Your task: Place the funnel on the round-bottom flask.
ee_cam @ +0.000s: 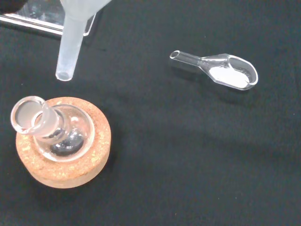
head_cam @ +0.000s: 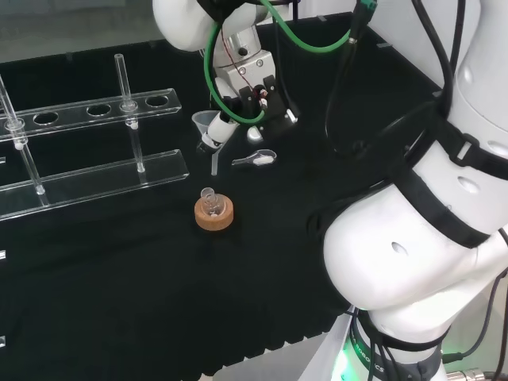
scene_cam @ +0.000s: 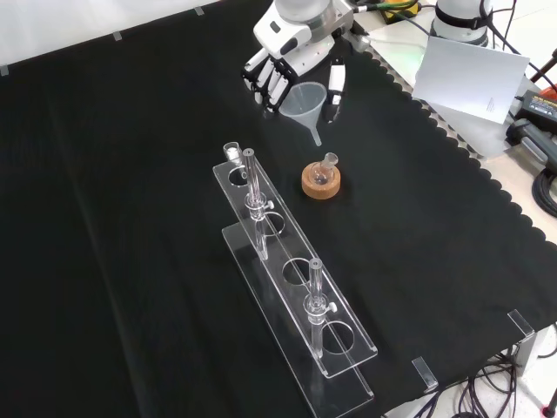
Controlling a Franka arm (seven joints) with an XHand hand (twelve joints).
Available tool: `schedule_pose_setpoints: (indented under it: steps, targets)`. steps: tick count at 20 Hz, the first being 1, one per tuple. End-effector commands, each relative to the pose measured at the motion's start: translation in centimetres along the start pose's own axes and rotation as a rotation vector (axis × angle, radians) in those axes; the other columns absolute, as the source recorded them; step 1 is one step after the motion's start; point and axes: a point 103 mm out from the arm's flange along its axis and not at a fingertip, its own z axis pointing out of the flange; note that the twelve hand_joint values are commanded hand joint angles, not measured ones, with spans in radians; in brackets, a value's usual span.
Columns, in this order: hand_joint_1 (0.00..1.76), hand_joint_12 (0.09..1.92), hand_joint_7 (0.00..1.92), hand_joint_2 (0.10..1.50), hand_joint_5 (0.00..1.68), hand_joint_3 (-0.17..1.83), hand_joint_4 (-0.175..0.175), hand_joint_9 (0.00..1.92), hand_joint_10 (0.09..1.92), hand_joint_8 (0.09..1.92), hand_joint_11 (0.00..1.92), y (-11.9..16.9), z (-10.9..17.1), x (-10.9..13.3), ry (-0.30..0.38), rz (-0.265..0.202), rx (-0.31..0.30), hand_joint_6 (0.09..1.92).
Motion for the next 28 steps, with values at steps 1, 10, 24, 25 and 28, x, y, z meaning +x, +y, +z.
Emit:
schedule_pose_setpoints:
  steps: [1, 10, 24, 25, 28]
  targets:
    - [0.64, 1.32, 0.92, 0.81, 0.76, 0.1, 0.051, 0.59, 0.49, 0.39, 0.0, -0.4, 0.1, 0.0, 0.006, -0.008, -0.002, 0.16]
    - [0.63, 1.32, 0.92, 0.81, 0.76, 0.1, 0.049, 0.59, 0.49, 0.39, 0.0, -1.6, 0.4, 0.7, 0.017, -0.024, 0.007, 0.16]
    - [0.63, 1.31, 0.92, 0.81, 0.75, 0.1, 0.048, 0.59, 0.48, 0.38, 0.0, -1.4, 1.1, 3.5, 0.024, -0.05, 0.023, 0.16]
    - [0.63, 1.31, 0.92, 0.81, 0.75, 0.11, 0.048, 0.59, 0.48, 0.38, 0.0, -1.3, 1.2, 3.4, 0.026, -0.048, 0.024, 0.16]
    - [0.63, 1.31, 0.92, 0.81, 0.75, 0.11, 0.048, 0.59, 0.48, 0.38, 0.0, -1.2, 1.3, 3.1, 0.029, -0.042, 0.025, 0.16]
